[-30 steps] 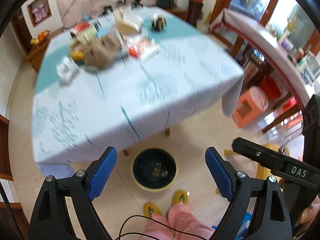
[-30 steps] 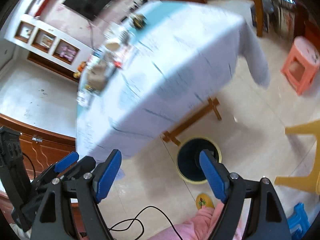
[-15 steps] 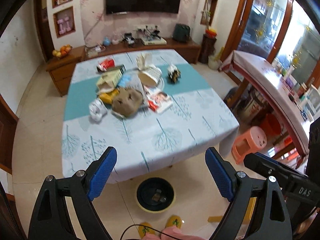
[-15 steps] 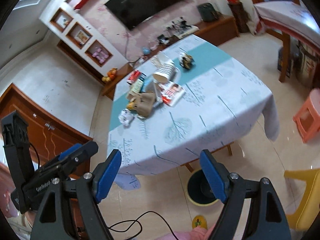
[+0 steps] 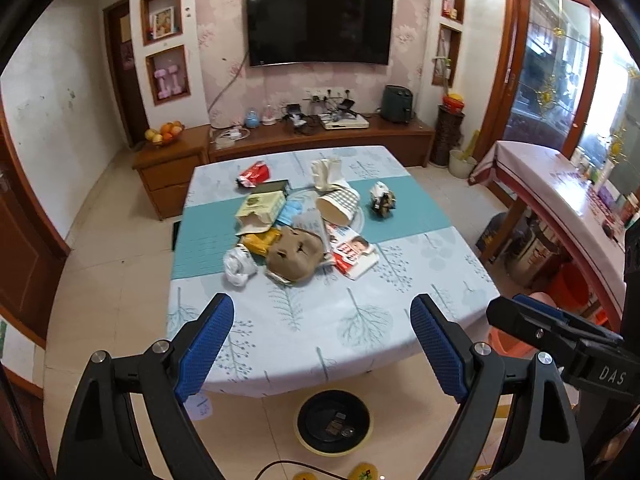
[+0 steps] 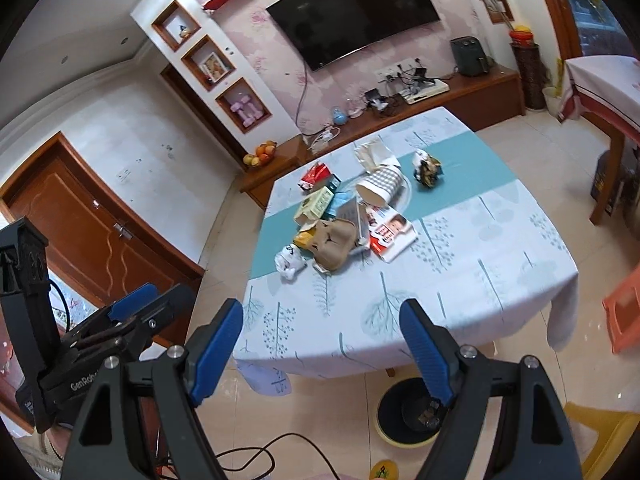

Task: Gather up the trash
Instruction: 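Raise both open tools back toward the table, then grasp the brown pulp egg tray with the right tool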

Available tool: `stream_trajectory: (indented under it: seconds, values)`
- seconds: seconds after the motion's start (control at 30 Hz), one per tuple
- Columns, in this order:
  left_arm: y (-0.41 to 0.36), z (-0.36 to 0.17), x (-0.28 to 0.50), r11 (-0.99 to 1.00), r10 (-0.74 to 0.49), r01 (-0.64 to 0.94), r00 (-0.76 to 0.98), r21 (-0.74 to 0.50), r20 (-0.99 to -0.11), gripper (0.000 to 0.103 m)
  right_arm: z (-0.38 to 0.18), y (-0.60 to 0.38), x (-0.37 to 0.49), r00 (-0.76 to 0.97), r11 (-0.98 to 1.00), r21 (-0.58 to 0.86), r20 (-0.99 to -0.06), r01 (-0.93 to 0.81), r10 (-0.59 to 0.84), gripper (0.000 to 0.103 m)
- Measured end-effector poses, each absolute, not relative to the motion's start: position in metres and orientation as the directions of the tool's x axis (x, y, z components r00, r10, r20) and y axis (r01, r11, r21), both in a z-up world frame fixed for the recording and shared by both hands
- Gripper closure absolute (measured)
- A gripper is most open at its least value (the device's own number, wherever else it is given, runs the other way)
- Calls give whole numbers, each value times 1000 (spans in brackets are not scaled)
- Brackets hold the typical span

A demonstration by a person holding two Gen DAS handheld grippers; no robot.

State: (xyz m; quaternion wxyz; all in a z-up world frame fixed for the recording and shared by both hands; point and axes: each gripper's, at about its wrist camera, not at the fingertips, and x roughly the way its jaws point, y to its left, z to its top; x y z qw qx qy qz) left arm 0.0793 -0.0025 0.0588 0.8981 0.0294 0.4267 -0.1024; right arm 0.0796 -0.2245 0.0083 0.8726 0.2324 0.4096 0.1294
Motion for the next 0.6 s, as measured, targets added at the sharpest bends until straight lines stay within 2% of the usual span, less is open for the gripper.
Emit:
stream_trajectory:
  seconds: [0.3,0.47,0.6]
  values:
    - [27,50,112,988,-138,138,592,-68,-794,14,-1,-209,127,605,872,486,-678,-59,419,22]
    - [56,32,160,991,-122,113,567,-69,-814,14,-17,-193,163,580,886,463,-714,-29,392,22]
    - [71,14,211,986,-141,156,539,-66,-831,14,-34,-182,204,567,897,440,-749,39,343,22]
